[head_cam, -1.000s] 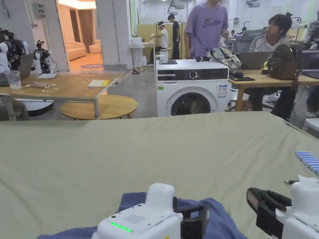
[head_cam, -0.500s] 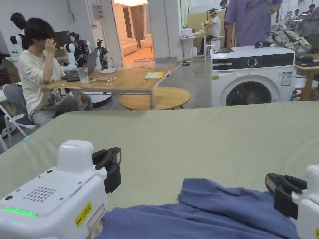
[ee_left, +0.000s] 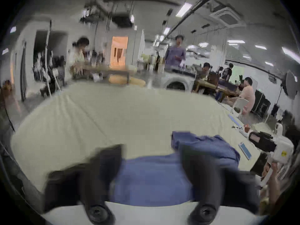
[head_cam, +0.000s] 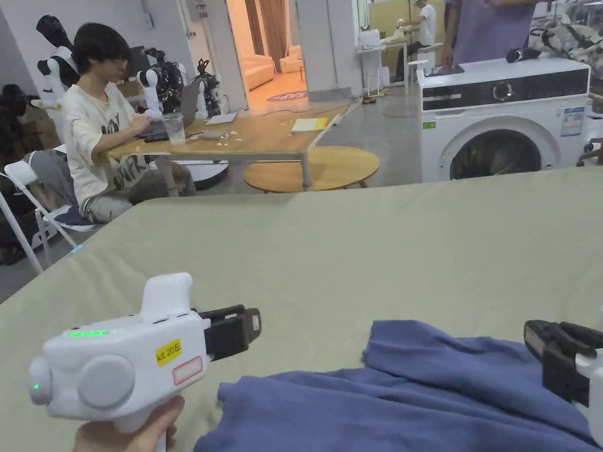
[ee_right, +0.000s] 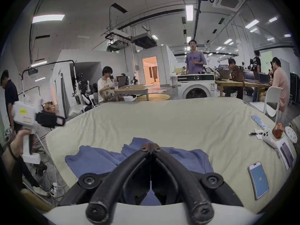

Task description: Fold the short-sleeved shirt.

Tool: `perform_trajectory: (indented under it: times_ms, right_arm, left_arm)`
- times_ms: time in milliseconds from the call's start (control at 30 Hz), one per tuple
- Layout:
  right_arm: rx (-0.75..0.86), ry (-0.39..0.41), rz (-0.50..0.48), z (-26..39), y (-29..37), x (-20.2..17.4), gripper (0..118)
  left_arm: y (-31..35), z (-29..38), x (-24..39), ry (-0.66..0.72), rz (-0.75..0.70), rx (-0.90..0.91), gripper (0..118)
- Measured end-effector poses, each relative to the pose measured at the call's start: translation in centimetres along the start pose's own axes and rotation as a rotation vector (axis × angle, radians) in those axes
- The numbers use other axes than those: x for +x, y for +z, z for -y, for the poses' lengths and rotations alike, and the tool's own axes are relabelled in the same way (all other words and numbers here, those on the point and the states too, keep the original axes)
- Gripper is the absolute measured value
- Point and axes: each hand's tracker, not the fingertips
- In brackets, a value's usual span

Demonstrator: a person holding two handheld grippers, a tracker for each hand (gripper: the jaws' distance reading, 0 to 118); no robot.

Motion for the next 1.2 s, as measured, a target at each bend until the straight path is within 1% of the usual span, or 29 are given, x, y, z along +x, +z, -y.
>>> perform_trajectory:
  times_ms: [33,67,100,133,267,300,333,367,433,467,500,533,600,667,733,767,800,833,867,900,1000,1033,1100,1167,1200]
  right_arm:
    - [-0.005,-0.01,-0.004,0.2,0.0,0.2,0]
    - [-0.01,-0.018,-0.004,0.5,0.1,0.5,0]
    - [-0.017,-0.021,-0.001,0.7,0.2,0.8,0]
    - [-0.023,-0.022,0.004,1.0,0.4,0.8,0]
    - [-0.058,-0.035,0.032,1.9,0.7,2.1,0]
    - [-0.065,-0.041,0.042,2.1,0.8,2.4,0]
    - [-0.073,-0.048,0.052,2.2,0.9,2.8,0]
    - [-0.081,-0.057,0.062,2.3,1.0,3.3,0]
    - [-0.093,-0.071,0.075,2.5,1.1,4.1,0]
    - [-0.101,-0.076,0.086,2.6,1.3,4.5,0]
    - [-0.104,-0.079,0.093,2.6,1.6,4.8,0]
    - [-0.104,-0.08,0.097,2.7,2.0,4.8,0]
    - [-0.111,-0.085,0.116,2.9,2.4,5.3,0]
    - [-0.121,-0.102,0.145,3.3,2.6,6.2,0]
    - [-0.138,-0.137,0.21,3.7,2.9,7.1,0]
    - [-0.144,-0.131,0.262,4.0,3.0,7.3,24]
    - [-0.169,-0.124,0.298,4.3,3.1,7.6,51]
    - [-0.185,-0.135,0.307,4.6,3.0,8.0,73]
    - [-0.202,-0.172,0.297,5.1,2.7,8.6,85]
    - [-0.224,-0.217,0.288,5.6,2.3,9.2,85]
    - [-0.265,-0.348,0.307,7.2,0.7,10.6,83]
    - [-0.276,-0.388,0.3,7.8,0.1,11.1,77]
    - [-0.321,-0.514,0.283,9.4,-1.2,11.8,39]
    - [-0.367,-0.598,0.274,10.8,-1.9,12.2,17]
    - [-0.343,-0.633,0.232,11.3,-1.9,12.1,12]
  left_arm:
    - [-1.6,0.1,-1.0,0.037,0.006,-0.086,100]
    - [-3.3,0.3,-2.1,0.052,0.003,-0.153,99]
    - [-5.0,0.2,-3.2,0.068,-0.04,-0.166,99]
    - [-6.7,0.3,-4.1,0.081,-0.065,-0.225,99]
    - [-12.1,1.1,-7.9,0.241,-0.128,-0.383,89]
    - [-12.8,1.5,-8.4,0.249,-0.164,-0.404,86]
    - [-13.6,1.9,-8.8,0.253,-0.198,-0.425,74]
    - [-14.6,2.3,-9.1,0.246,-0.217,-0.457,65]
    - [-15.7,3.4,-9.4,0.274,-0.216,-0.506,58]
    - [-16.0,3.9,-9.3,0.296,-0.2,-0.509,50]
    - [-15.8,4.2,-8.7,0.284,-0.211,-0.492,47]
    - [-15.7,4.1,-8.2,0.237,-0.23,-0.47,43]
    - [-16.0,4.1,-7.7,0.13,-0.243,-0.489,33]
    - [-16.5,4.1,-7.6,0.13,-0.249,-0.504,23]
    - [-16.6,4.0,-7.2,0.101,-0.26,-0.493,13]
    - [-16.7,4.2,-6.9,0.065,-0.272,-0.475,8]
    - [-16.8,4.6,-6.5,0.039,-0.286,-0.458,5]
    - [-16.6,4.9,-5.6,0.028,-0.296,-0.463,4]
    - [-16.7,5.3,-5.1,0.0,-0.305,-0.478,3]
    - [-16.8,5.4,-4.7,-0.031,-0.313,-0.485,3]
    - [-16.6,5.1,-4.0,-0.061,-0.307,-0.515,3]
    - [-16.5,5.1,-3.9,-0.058,-0.306,-0.515,3]
    - [-16.4,5.0,-4.2,-0.044,-0.3,-0.514,3]
    - [-16.0,5.1,-4.3,-0.024,-0.285,-0.514,3]
    - [-15.8,5.2,-4.4,-0.016,-0.28,-0.509,3]
